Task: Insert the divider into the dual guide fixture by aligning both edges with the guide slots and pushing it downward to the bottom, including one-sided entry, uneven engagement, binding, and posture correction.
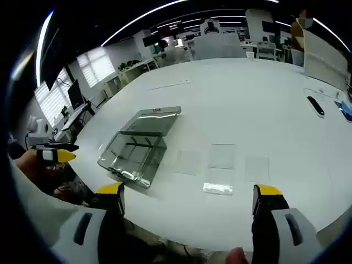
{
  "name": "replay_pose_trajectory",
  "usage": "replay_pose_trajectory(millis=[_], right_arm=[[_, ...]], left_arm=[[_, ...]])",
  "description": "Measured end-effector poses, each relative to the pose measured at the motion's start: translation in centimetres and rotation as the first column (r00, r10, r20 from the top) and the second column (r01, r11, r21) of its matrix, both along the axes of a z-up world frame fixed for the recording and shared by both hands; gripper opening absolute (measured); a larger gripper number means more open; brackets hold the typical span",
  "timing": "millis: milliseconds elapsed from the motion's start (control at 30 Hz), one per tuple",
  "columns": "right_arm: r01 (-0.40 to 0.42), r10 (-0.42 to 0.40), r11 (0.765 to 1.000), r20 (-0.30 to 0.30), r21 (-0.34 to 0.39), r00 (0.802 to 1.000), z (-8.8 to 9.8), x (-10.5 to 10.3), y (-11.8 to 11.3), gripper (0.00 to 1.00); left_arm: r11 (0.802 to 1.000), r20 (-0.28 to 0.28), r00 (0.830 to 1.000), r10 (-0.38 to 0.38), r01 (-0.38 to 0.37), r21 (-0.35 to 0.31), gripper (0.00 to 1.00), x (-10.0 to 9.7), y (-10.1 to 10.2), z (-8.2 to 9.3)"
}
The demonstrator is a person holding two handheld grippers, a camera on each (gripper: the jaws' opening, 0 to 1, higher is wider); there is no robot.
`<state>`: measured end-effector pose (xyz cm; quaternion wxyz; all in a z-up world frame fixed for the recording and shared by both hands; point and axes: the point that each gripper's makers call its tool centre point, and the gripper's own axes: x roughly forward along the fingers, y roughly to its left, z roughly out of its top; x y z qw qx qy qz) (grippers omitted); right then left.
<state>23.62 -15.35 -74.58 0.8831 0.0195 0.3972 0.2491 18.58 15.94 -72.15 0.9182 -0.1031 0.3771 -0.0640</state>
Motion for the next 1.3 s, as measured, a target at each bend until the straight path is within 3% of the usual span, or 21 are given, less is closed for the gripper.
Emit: replay_pose_trajectory(millis=[1300], right_arm=[[-0.004,0.004,1.000,-0.006,0.004,1.000,-0.16,0.20,-0.24,0.92]], left_arm=[[1.000,-0.001,1.000,0.001,-0.001,-0.015,0.97,0.27,-0.44,-0.14]])
